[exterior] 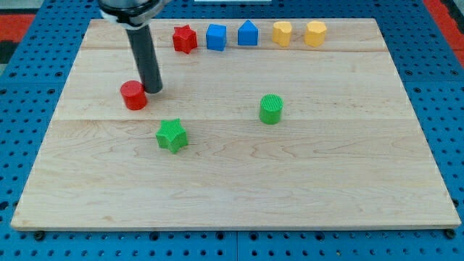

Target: Push the red star vertically to red circle

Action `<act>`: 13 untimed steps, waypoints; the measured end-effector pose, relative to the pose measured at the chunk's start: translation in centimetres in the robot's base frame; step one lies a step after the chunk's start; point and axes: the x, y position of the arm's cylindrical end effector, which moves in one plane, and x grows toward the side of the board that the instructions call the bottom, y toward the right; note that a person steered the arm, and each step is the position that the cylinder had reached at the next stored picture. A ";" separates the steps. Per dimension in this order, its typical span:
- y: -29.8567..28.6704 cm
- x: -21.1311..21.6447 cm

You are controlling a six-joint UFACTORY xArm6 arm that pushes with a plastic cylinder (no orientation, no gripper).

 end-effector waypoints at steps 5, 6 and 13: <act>11.2 -13.9; 9.7 -14.9; 1.6 -10.5</act>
